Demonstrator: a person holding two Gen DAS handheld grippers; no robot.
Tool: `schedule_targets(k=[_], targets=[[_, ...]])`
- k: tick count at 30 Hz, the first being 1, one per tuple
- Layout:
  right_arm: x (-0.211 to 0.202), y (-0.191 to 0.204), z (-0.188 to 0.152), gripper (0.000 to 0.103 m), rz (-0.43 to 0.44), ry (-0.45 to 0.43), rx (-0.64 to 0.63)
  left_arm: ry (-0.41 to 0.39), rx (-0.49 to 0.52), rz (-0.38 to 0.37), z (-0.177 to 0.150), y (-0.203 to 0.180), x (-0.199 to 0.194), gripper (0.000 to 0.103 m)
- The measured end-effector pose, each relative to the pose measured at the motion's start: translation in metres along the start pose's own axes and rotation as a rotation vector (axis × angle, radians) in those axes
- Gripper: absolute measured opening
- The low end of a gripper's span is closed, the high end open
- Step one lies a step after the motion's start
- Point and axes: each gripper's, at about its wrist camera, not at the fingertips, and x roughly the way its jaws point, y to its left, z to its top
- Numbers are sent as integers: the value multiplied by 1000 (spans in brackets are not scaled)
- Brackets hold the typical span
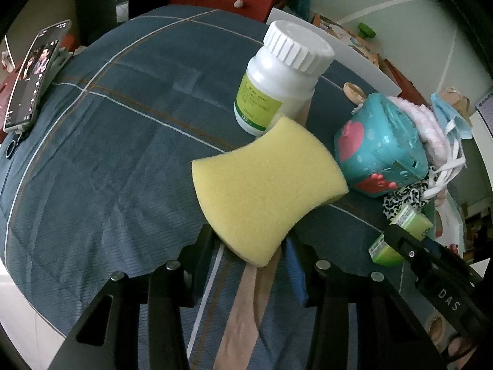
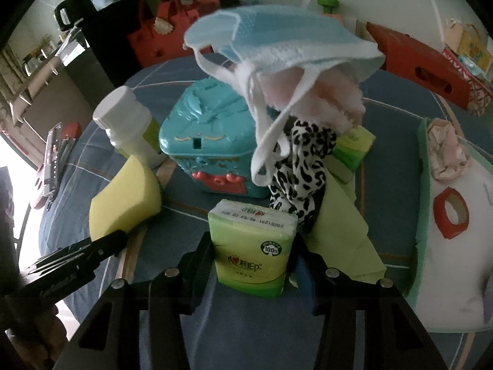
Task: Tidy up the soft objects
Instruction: 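Grasp the yellow sponge with the left tool while the right tool grasps the green tissue packet, then carry the sponge and tissue packet into the tray and open both tools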
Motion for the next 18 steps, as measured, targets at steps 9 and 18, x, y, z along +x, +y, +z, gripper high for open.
schedule_targets(k=[9, 18], targets=[[-24, -2, -3, 51, 4, -44, 1, -45, 17, -17, 0, -7, -19, 46], [-55, -4, -3, 52, 9, -87, 0, -110, 55, -36, 1, -18, -45, 46]])
